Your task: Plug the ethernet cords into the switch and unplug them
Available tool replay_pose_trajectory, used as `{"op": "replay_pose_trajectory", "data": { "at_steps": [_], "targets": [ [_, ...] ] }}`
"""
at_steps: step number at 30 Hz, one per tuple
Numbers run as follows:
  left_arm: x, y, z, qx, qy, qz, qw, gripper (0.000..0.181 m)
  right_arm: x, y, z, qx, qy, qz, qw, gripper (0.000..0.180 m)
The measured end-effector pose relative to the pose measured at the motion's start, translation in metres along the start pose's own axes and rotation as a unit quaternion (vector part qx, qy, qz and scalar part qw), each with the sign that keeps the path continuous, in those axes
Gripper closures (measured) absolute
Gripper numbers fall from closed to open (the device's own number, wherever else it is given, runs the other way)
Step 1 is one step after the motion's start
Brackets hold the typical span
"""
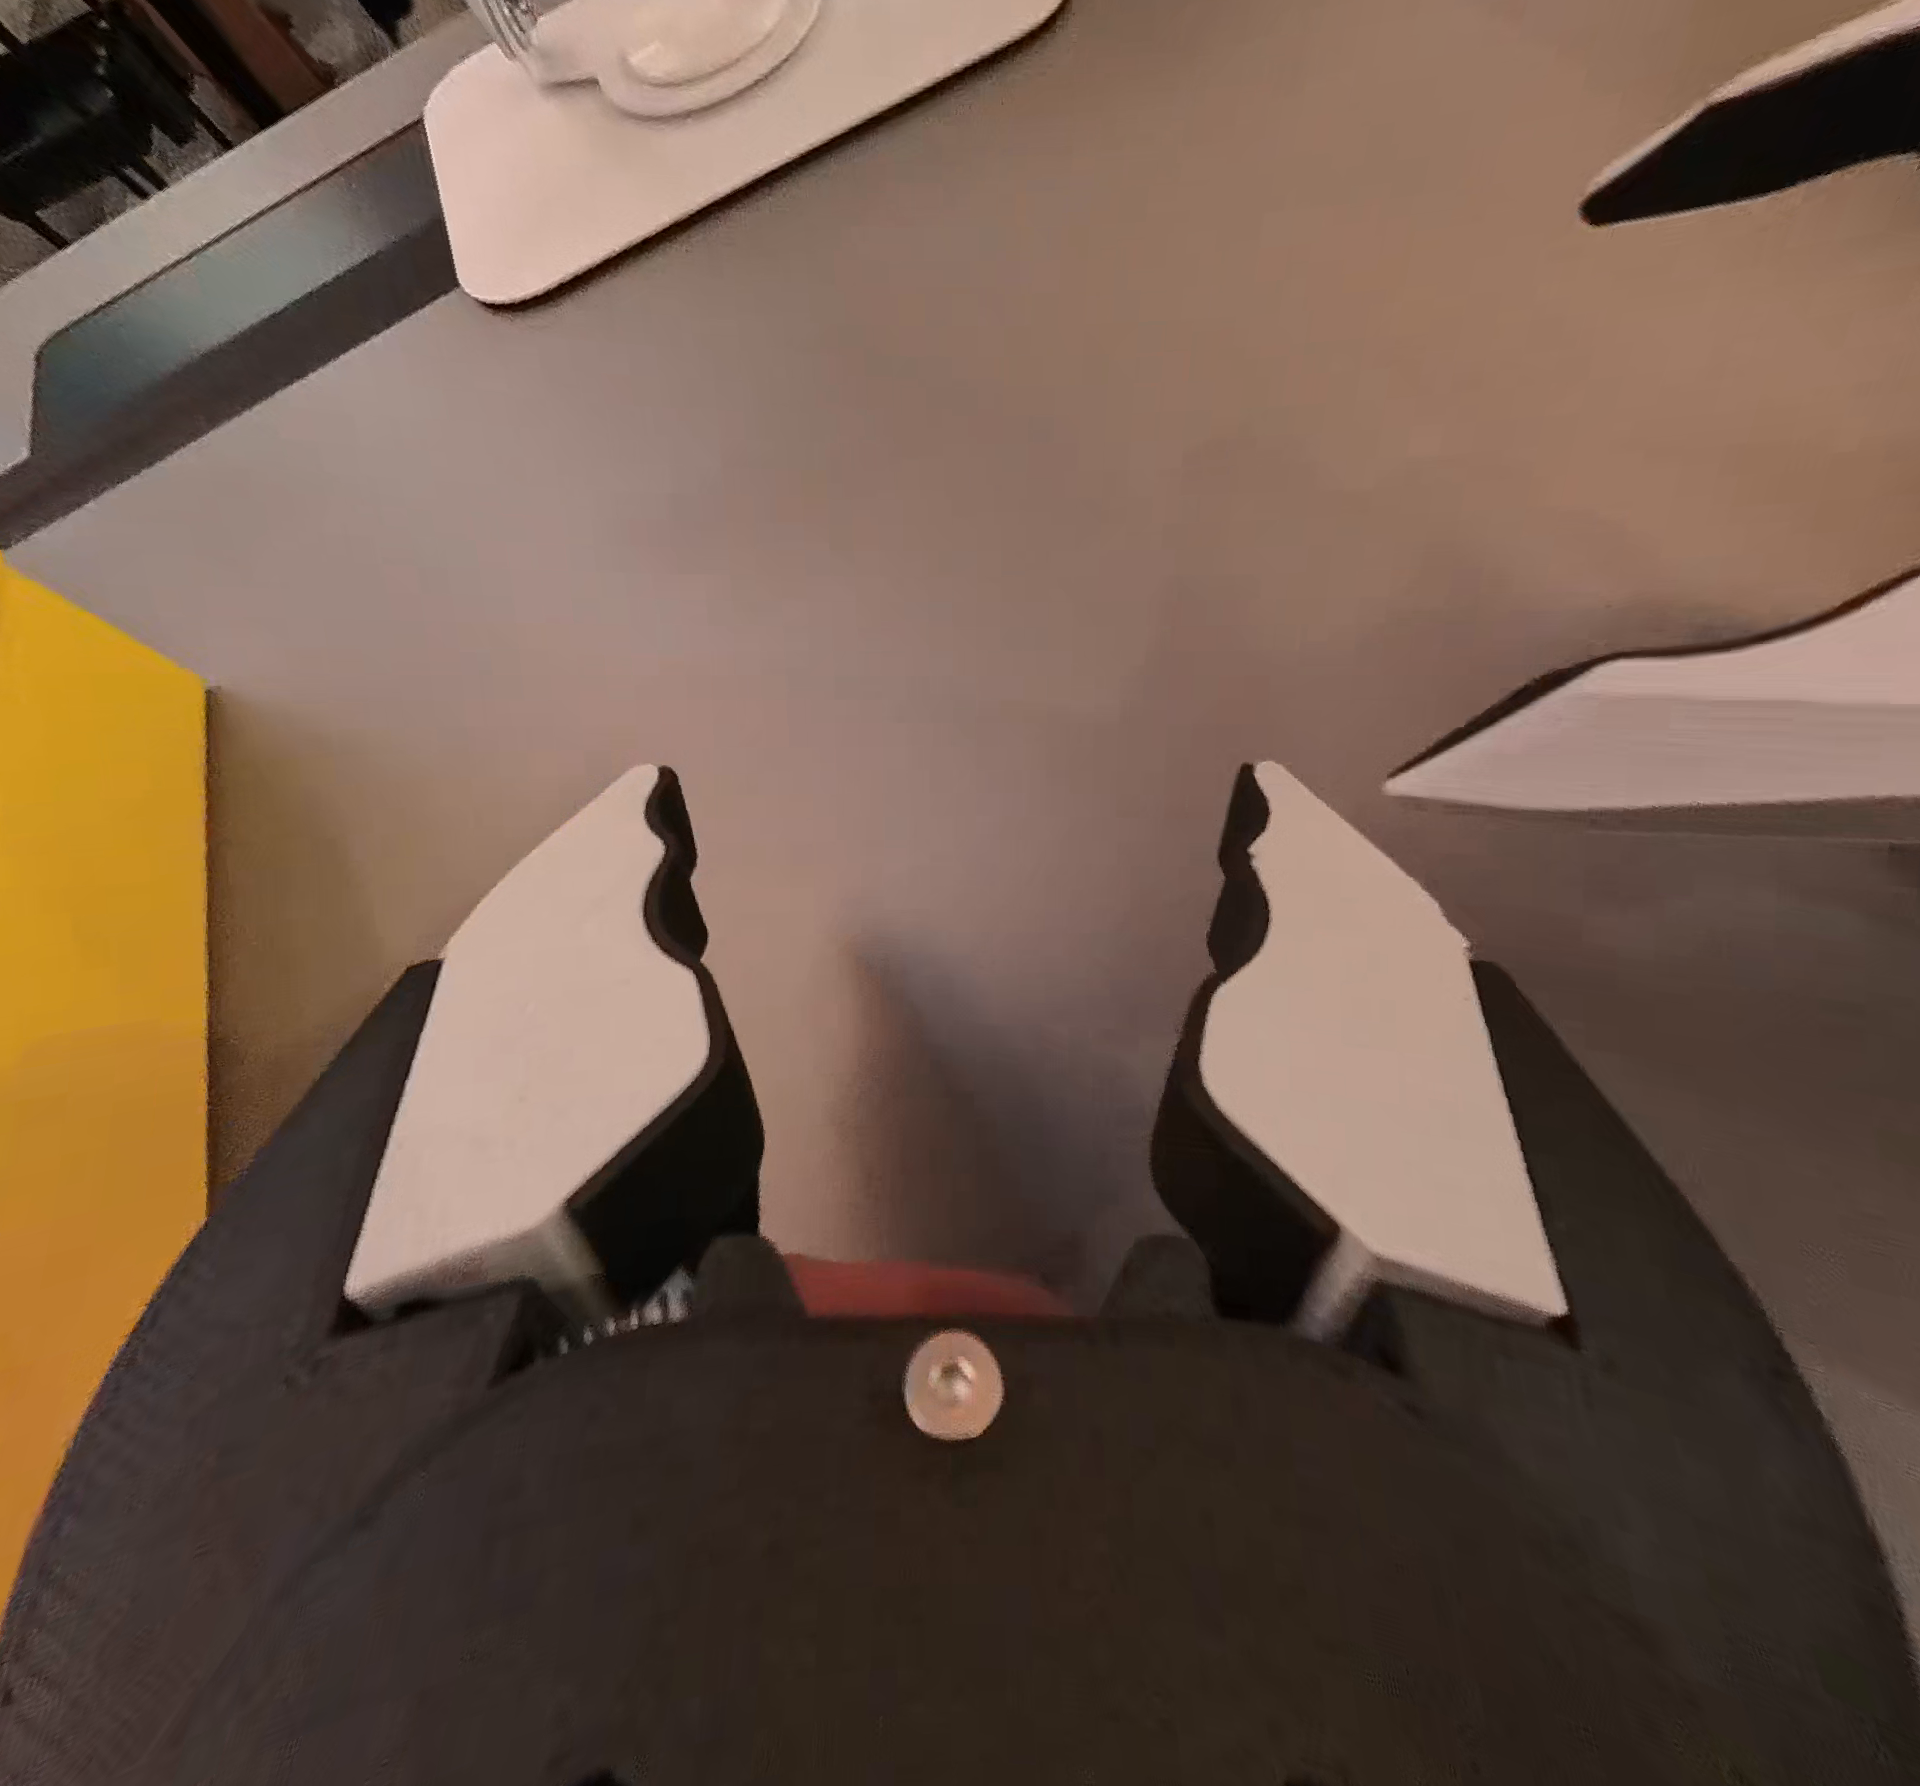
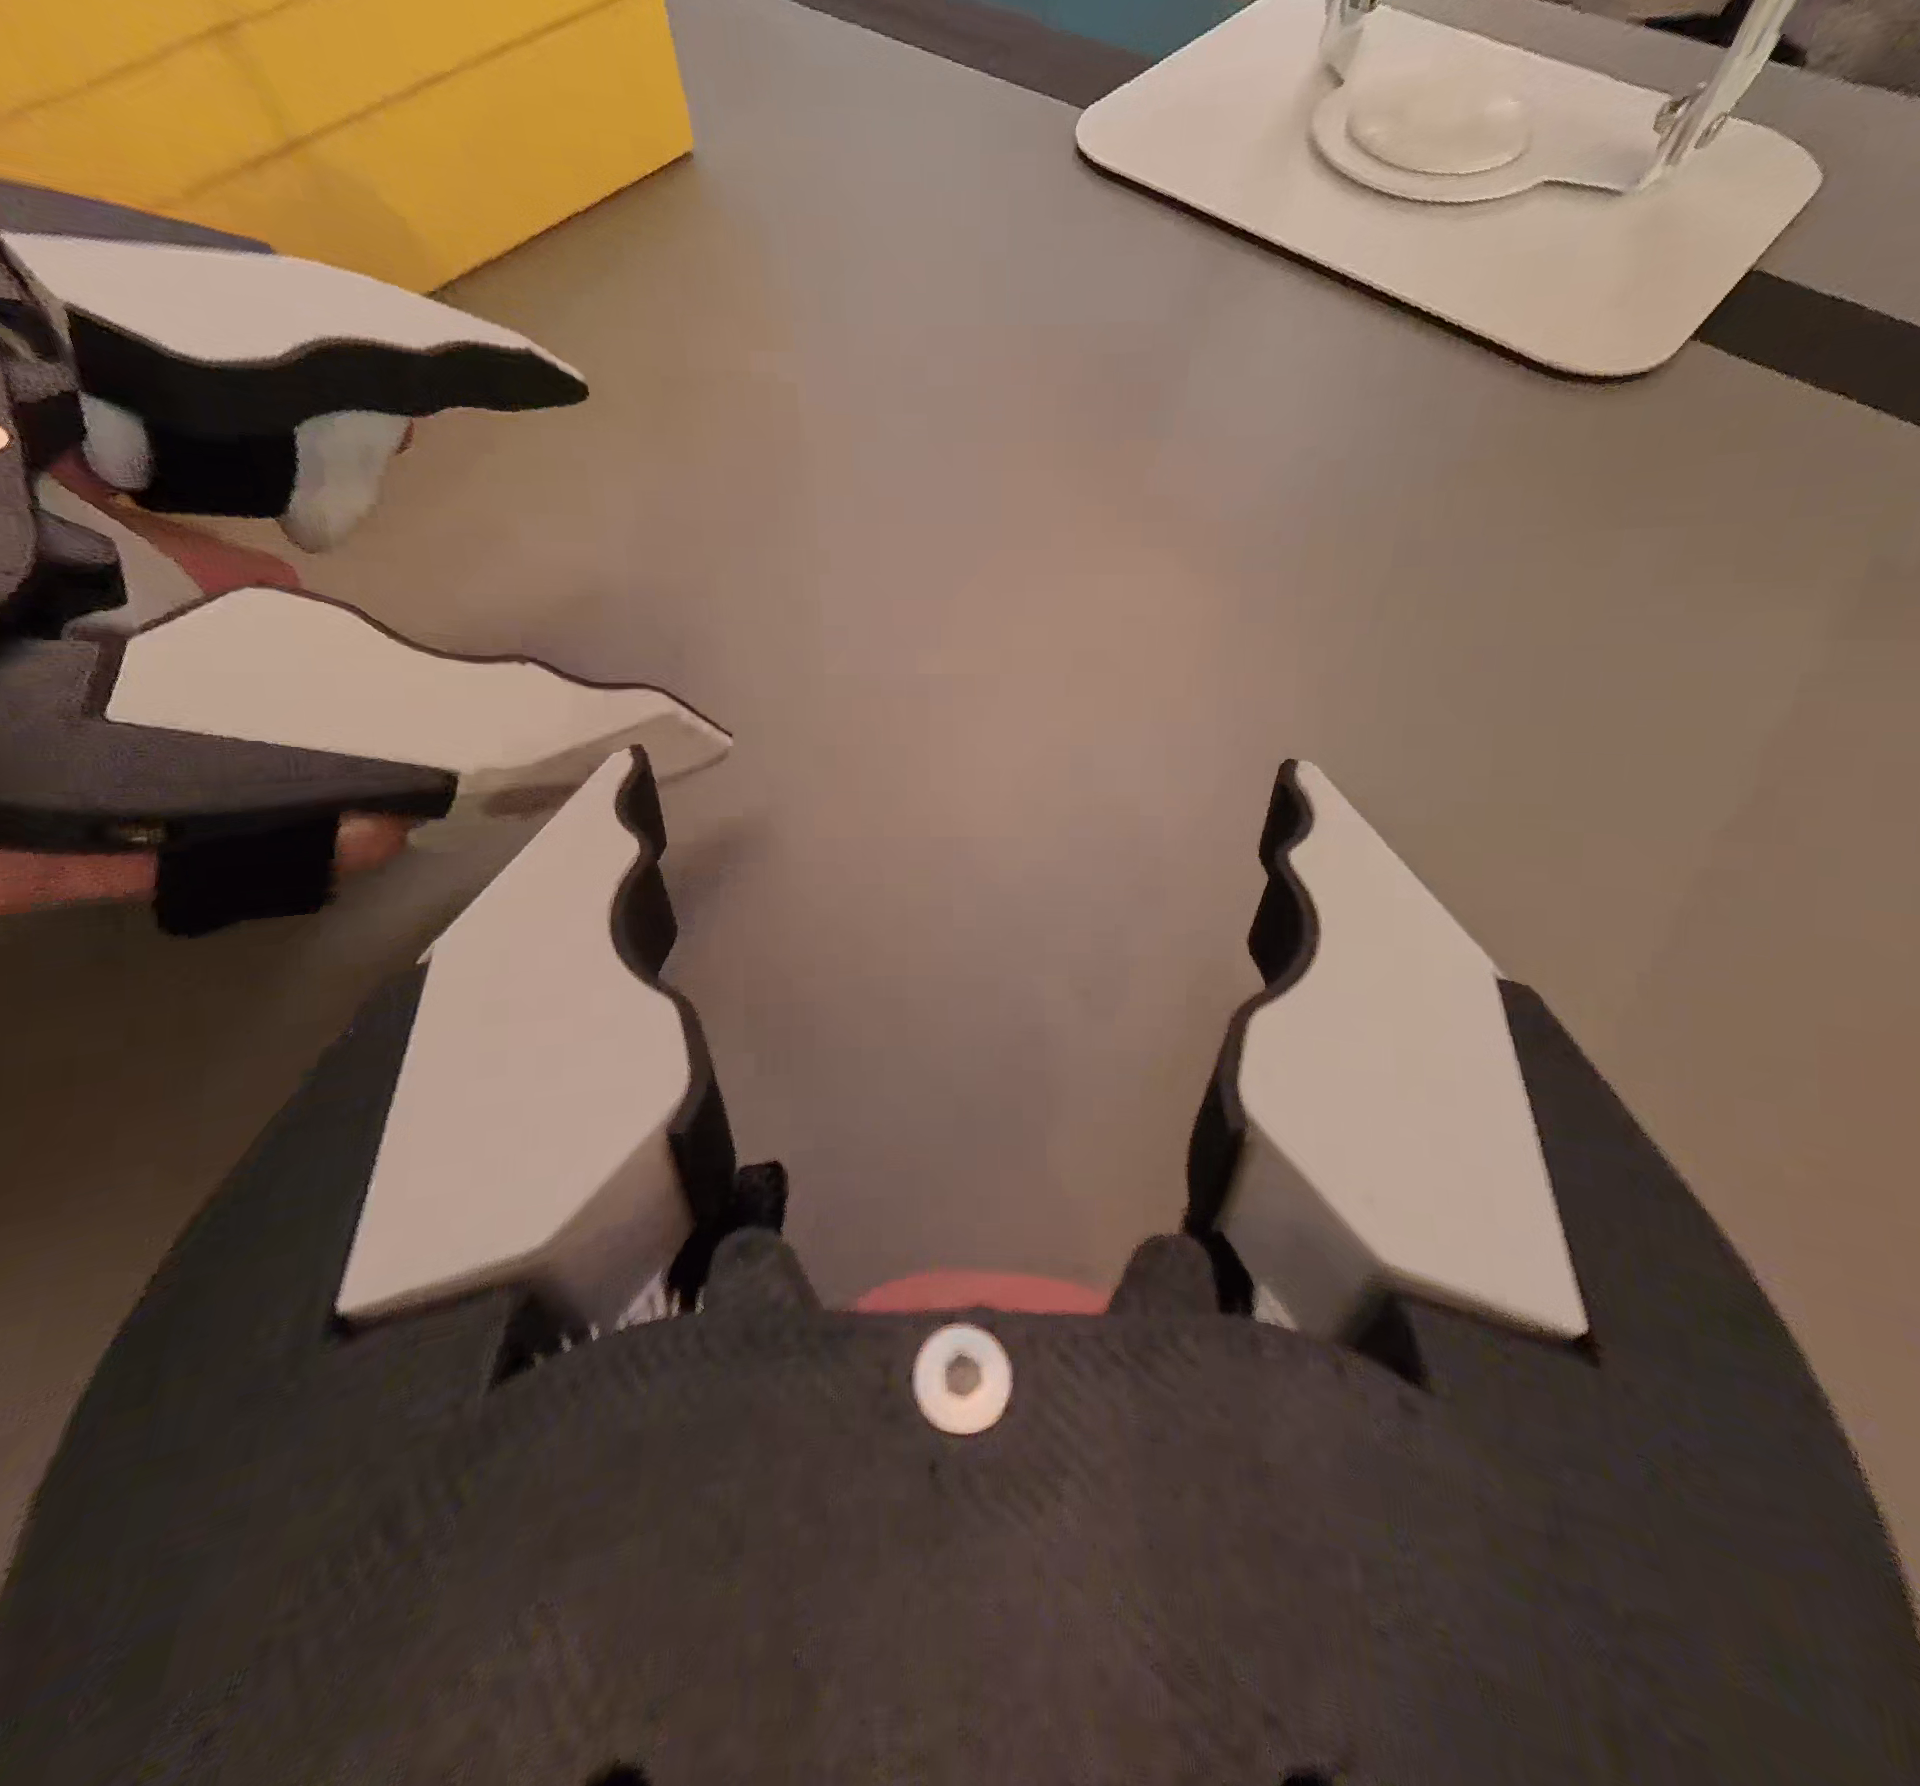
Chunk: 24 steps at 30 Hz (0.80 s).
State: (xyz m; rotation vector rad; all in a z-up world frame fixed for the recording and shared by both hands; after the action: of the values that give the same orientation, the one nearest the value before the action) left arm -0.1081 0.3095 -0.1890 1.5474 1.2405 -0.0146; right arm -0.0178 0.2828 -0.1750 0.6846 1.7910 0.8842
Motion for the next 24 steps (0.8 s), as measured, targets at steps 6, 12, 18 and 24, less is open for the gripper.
{"op": "replay_pose_trajectory", "data": {
  "at_steps": [6, 12, 18, 24],
  "targets": [
    [0.007, -0.004, -0.003, 0.007, 0.0, -0.022, 1.0, 0.081, 0.016, -0.003, 0.002, -0.029, -0.018, -0.015, 0.999, 0.07],
    [0.009, -0.006, 0.001, 0.029, 0.001, -0.032, 0.999, 0.082, 0.016, -0.006, 0.001, -0.032, -0.012, -0.022, 0.999, 0.071],
    [0.008, -0.005, 0.0, 0.023, -0.001, -0.026, 0.999, 0.082, 0.014, -0.006, -0.001, -0.038, -0.002, -0.019, 0.999, 0.073],
    [-0.002, 0.007, 0.003, 0.037, -0.02, 0.027, 0.999, 0.143, 0.008, -0.008, -0.006, -0.072, 0.019, -0.011, 0.997, 0.139]
  ]
}}
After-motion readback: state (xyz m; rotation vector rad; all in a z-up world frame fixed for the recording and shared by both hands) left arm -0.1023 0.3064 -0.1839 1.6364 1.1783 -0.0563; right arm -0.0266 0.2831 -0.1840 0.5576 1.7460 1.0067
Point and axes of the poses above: each gripper's, where its closed fingertips meet, x out along the fingers, y out of its top, z = x × y across the jaws, the point moved 1 cm from there along -x, back along the fingers, and after that the axes turned 14 degrees about x, right-handed, at the moved point
